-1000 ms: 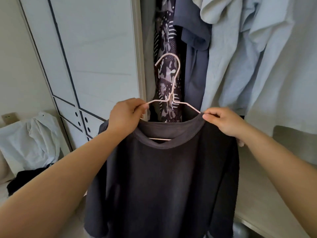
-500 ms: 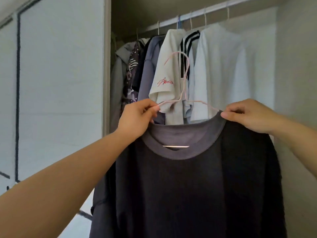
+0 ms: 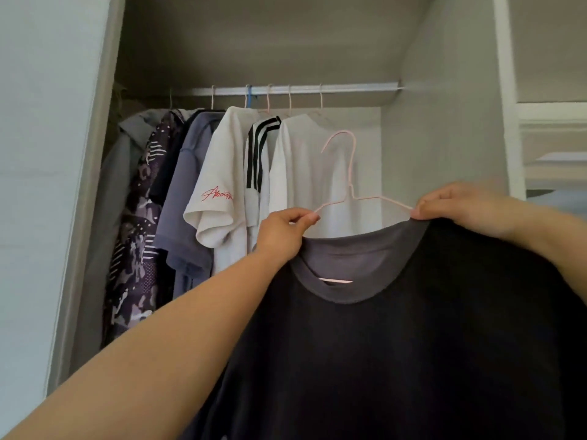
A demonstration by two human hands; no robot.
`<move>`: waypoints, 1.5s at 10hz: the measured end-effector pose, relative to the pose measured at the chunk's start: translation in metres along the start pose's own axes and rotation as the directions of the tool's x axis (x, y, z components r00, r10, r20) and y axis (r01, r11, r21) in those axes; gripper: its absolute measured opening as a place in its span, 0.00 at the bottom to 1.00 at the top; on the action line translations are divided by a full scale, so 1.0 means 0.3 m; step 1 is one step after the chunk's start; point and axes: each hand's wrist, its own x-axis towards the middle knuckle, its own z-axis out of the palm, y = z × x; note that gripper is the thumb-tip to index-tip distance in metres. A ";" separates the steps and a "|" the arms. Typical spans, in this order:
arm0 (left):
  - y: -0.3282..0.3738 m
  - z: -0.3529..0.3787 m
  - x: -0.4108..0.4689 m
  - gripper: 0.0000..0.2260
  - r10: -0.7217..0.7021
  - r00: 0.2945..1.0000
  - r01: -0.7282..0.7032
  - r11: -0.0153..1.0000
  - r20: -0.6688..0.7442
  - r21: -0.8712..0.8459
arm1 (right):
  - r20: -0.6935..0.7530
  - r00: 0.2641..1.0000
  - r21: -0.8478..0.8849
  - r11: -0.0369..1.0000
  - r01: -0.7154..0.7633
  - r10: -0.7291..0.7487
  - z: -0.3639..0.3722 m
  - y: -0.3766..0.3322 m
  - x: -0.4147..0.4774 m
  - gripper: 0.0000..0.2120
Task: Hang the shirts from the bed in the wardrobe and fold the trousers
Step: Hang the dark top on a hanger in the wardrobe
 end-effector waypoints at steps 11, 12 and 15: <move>0.320 0.507 0.336 0.11 -0.185 0.953 0.253 0.919 0.238 -0.302 | -0.348 0.921 -0.262 0.926 -0.272 0.172 0.029 0.142 0.251 0.17; 0.297 0.530 0.381 0.12 -0.162 0.953 0.240 0.920 0.256 -0.309 | -0.261 0.942 -0.315 0.904 -0.288 0.209 0.054 0.118 0.267 0.11; 0.256 0.524 0.543 0.12 -0.085 0.947 0.203 0.905 0.310 -0.373 | -0.460 0.866 -0.215 0.921 -0.324 0.197 0.123 0.108 0.404 0.15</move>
